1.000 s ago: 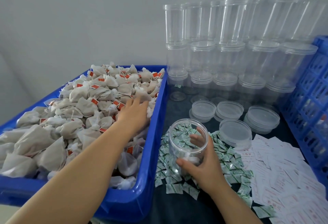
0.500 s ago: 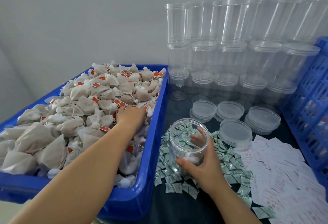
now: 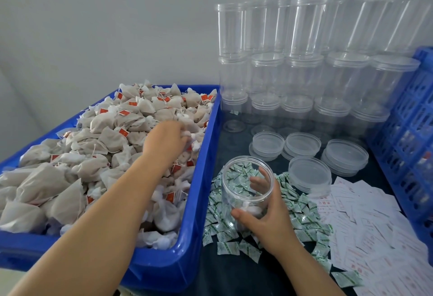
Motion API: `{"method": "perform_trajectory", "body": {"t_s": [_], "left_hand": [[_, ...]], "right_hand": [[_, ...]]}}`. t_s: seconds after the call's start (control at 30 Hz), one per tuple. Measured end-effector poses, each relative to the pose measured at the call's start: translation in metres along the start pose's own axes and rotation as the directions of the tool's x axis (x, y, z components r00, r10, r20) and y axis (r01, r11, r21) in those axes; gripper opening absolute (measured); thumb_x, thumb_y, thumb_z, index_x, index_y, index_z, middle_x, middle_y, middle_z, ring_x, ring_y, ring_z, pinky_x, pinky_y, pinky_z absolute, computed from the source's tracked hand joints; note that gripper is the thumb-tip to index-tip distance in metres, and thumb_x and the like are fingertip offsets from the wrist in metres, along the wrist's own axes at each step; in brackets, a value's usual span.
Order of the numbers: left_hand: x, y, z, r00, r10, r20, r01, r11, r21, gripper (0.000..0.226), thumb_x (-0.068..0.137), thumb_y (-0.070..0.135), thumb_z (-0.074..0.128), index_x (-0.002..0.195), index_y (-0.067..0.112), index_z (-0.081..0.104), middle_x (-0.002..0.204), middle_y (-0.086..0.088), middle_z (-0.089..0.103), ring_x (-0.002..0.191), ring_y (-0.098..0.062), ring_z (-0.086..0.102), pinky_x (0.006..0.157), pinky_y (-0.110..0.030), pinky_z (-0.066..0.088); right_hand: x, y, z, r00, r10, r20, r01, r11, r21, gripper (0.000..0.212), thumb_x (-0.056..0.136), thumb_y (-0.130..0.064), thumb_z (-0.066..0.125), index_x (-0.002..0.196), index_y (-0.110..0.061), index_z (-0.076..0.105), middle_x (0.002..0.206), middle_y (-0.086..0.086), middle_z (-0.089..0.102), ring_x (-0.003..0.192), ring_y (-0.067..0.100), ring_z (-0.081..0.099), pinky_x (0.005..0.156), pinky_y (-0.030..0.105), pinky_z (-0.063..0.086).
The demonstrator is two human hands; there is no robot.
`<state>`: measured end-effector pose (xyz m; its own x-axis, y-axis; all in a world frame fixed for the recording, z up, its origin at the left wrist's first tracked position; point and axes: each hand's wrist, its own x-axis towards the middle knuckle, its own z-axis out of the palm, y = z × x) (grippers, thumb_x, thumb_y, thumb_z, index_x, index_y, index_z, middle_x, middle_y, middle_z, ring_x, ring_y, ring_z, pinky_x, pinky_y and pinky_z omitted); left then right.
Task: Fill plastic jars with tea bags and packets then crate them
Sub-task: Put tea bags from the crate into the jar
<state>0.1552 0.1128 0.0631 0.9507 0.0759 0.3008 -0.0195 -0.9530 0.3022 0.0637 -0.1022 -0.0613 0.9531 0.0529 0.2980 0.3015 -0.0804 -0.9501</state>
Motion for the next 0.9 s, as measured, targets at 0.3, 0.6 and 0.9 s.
{"method": "perform_trajectory", "body": {"t_s": [0.3,0.6,0.9], "left_hand": [[-0.026,0.034,-0.026,0.855,0.264,-0.446,-0.382,0.903,-0.198,0.018,0.088,0.026,0.066,0.097,0.011,0.070,0.090,0.003,0.059,0.080,-0.012,0.051,0.070,-0.019,0.037],[-0.055,0.079,-0.018,0.790,0.488,-0.371,-0.606,0.713,-0.352,0.017,0.084,0.025,0.070,0.097,0.014,0.071,0.085,0.006,0.061,0.072,-0.004,0.048,0.069,-0.014,0.040],[-0.058,0.081,0.000,0.805,0.591,-0.051,-0.577,0.761,-0.295,0.013,0.086,0.025,0.067,0.093,0.014,0.070,0.085,0.005,0.060,0.074,-0.008,0.052,0.070,-0.027,0.045]], "right_hand": [[-0.001,0.003,-0.001,1.000,0.012,0.003,-0.012,1.000,-0.014,0.092,0.049,-0.065,0.086,0.121,-0.079,0.032,0.131,-0.028,0.048,0.109,-0.017,0.053,0.074,0.010,0.053],[0.001,0.003,0.001,1.000,0.007,0.005,-0.007,1.000,0.009,0.088,0.051,-0.054,0.085,0.117,-0.081,0.034,0.134,-0.018,0.049,0.111,-0.022,0.050,0.073,0.005,0.049],[0.002,0.003,0.002,1.000,-0.007,-0.007,0.007,1.000,-0.010,0.087,0.052,-0.055,0.083,0.120,-0.078,0.034,0.131,-0.014,0.052,0.113,-0.017,0.051,0.077,0.004,0.047]]}}
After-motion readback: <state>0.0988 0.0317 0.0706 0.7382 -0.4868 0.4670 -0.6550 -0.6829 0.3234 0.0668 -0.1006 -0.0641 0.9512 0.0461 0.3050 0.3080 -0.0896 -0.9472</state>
